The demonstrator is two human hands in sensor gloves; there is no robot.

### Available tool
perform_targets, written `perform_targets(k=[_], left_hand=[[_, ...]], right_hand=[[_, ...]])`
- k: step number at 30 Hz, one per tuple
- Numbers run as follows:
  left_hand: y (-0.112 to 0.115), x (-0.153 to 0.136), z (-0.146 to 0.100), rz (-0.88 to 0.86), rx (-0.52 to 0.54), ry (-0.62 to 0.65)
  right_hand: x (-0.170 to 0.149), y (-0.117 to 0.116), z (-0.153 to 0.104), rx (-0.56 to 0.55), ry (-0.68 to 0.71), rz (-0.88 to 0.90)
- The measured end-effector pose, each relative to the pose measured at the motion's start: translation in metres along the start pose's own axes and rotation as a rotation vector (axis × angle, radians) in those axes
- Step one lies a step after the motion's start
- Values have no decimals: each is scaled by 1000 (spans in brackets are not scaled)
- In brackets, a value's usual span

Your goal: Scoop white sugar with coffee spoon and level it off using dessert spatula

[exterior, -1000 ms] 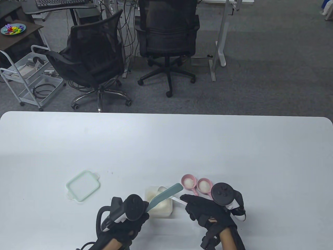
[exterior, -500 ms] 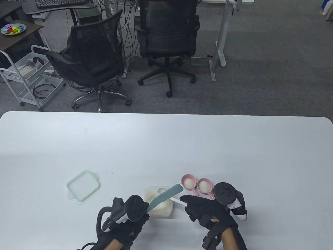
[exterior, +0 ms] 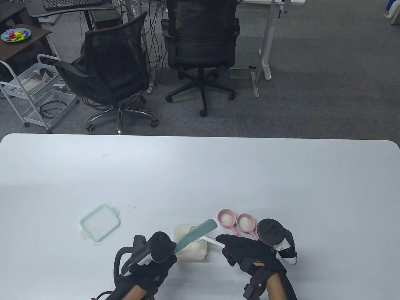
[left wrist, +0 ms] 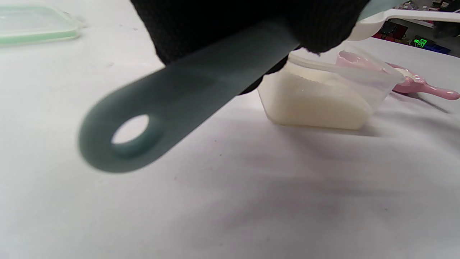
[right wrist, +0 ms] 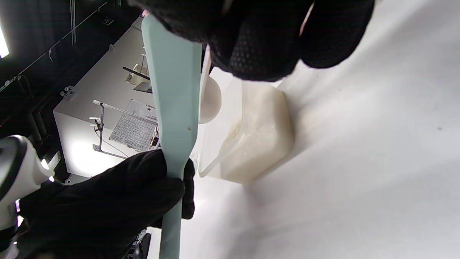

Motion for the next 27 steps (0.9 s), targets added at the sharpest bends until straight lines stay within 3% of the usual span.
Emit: perform_targets(k=[27], left_hand=[[-6, -24, 13, 40, 38, -100]], right_hand=[[-4, 5, -3, -26, -48, -11]])
Point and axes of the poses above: the tracker on the back of each hand, its own x axis roughly to the thumb side, its own z axis roughly from the wrist to the fingertips, y = z × x, the point moved 3 cm from there along z, roughly from the wrist to the fingertips, and after that the axes turned 1 degree about -x, right-handed, at the moved point
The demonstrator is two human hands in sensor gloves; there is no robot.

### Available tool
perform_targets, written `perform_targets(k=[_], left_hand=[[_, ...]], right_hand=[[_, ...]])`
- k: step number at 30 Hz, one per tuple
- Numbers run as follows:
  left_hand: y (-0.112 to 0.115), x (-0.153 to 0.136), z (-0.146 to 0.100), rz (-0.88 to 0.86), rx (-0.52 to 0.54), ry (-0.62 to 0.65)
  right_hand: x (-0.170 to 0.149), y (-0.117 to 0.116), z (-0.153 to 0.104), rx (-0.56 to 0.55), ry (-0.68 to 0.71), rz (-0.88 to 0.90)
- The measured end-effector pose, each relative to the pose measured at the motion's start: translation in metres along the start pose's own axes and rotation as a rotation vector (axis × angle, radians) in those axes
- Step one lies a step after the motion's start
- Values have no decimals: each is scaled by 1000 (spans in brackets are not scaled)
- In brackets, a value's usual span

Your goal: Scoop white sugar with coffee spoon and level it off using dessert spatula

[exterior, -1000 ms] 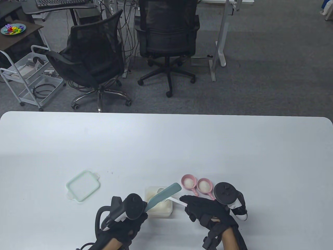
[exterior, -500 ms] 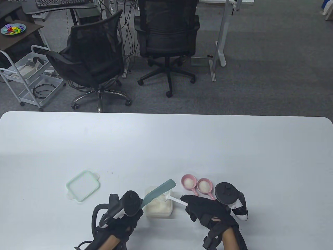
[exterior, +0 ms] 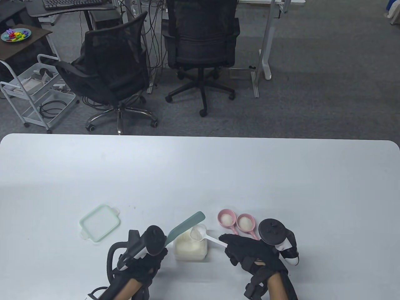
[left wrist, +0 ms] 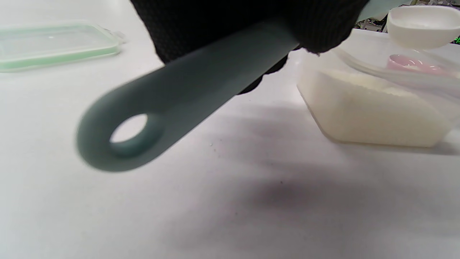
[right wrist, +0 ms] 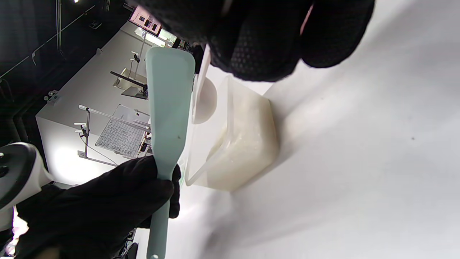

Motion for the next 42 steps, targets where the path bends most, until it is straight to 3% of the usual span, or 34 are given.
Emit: perform_targets(k=[11, 24, 27, 30, 31, 32, 33, 34, 42], left_hand=[[-16, -7, -5, -1, 152, -11], [-11, -3, -2, -3, 145, 29], [3, 2, 2, 161, -54, 27], [-5, 4, 0, 86, 98, 21], [-4, 4, 1, 96, 60, 13], [1, 2, 3, 142, -46, -11], [2, 1, 2, 147, -64, 4], [1, 0, 2, 110, -3, 3], [-3, -4, 4, 93, 20, -10]], right_hand=[[0, 4, -3, -17, 1, -4], [1, 10, -7, -26, 5, 15], [3, 9, -7, -18, 21, 13], [5, 8, -7, -17, 27, 11], [5, 8, -7, -17, 29, 11], [4, 8, -7, -16, 28, 11], [4, 8, -7, -14, 27, 9], [4, 8, -7, -13, 26, 9], [4, 8, -7, -11, 25, 15]])
Point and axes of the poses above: the tracker on the back of each hand, its own x axis roughly to the thumb side, its own z axis roughly from the wrist to the fingertips, y = z × x, the point moved 3 cm from there along z, roughly from the wrist to the fingertips, and after that the axes turned 1 degree about -x, right-handed, at the moved point
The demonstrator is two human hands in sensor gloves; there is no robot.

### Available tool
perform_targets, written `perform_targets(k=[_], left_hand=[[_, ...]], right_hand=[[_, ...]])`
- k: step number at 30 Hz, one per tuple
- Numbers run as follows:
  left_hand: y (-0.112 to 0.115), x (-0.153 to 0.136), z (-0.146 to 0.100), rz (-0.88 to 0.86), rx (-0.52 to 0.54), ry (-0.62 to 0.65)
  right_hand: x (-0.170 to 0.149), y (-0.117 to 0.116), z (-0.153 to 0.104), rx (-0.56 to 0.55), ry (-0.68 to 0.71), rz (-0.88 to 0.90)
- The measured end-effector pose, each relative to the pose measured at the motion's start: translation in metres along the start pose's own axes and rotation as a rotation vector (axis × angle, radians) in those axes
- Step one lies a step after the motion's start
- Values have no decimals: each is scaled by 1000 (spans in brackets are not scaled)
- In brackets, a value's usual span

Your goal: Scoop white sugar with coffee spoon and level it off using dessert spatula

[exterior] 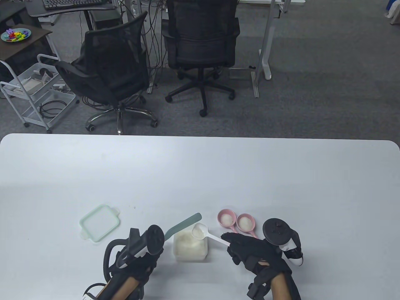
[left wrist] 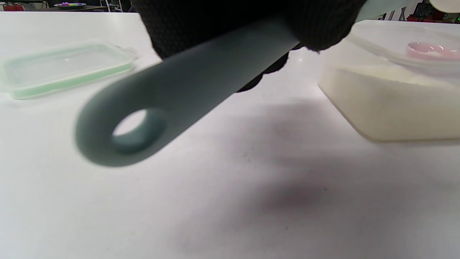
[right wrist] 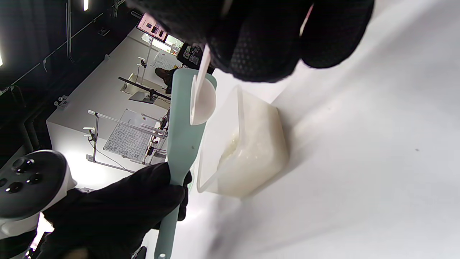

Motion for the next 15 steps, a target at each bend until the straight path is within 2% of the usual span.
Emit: perform_targets(k=[6, 15], left_hand=[[-5, -13, 2, -13, 55, -69], [-5, -41, 15, -22, 60, -185]], right_hand=[[0, -1, 0, 2, 0, -1], [0, -1, 1, -2, 1, -2]])
Point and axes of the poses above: the tracker on the back of each hand, its own x axis roughly to the thumb side, its own z axis roughly from the wrist to the fingertips, y = z × x, the point moved 3 cm from there along z, roughly from the wrist to the fingertips, and after that the axes turned 1 degree about -x, right-handed, at the moved point
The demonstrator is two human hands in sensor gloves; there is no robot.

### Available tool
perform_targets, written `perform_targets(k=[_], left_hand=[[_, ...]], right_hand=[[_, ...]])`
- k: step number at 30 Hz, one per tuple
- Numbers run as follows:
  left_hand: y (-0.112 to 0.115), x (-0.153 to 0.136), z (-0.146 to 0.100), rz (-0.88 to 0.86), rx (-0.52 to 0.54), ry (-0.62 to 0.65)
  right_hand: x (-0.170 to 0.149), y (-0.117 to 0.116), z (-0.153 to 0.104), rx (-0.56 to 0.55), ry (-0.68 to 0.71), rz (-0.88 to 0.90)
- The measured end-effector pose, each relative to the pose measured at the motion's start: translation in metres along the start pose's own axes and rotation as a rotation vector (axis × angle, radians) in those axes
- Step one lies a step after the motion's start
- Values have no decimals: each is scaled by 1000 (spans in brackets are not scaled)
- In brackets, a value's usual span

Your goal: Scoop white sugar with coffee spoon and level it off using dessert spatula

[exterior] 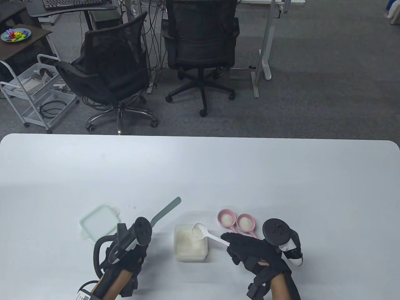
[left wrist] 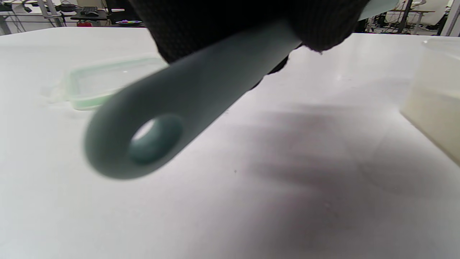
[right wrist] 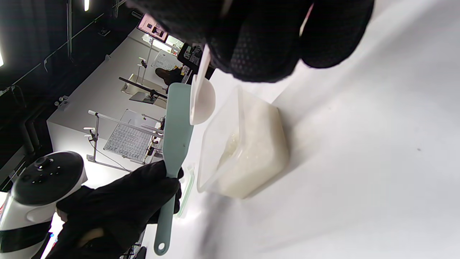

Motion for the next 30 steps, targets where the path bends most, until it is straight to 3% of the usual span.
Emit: perform_targets(k=[22, 30], left_hand=[[32, -13, 24, 35, -167, -113], [27, -8, 17, 87, -115, -94]], right_hand=[[-1, -2, 1, 10, -15, -20], [-1, -3, 1, 16, -17, -21]])
Point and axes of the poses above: the tracker on the back of each hand, its own x axis roughly to the thumb side, its own z axis roughly from the wrist to the fingertips, y = z × x, the point moved 3 cm from there along z, roughly from the wrist to the fingertips, and after that the axes turned 1 degree about -x, right-handed, at the moved point
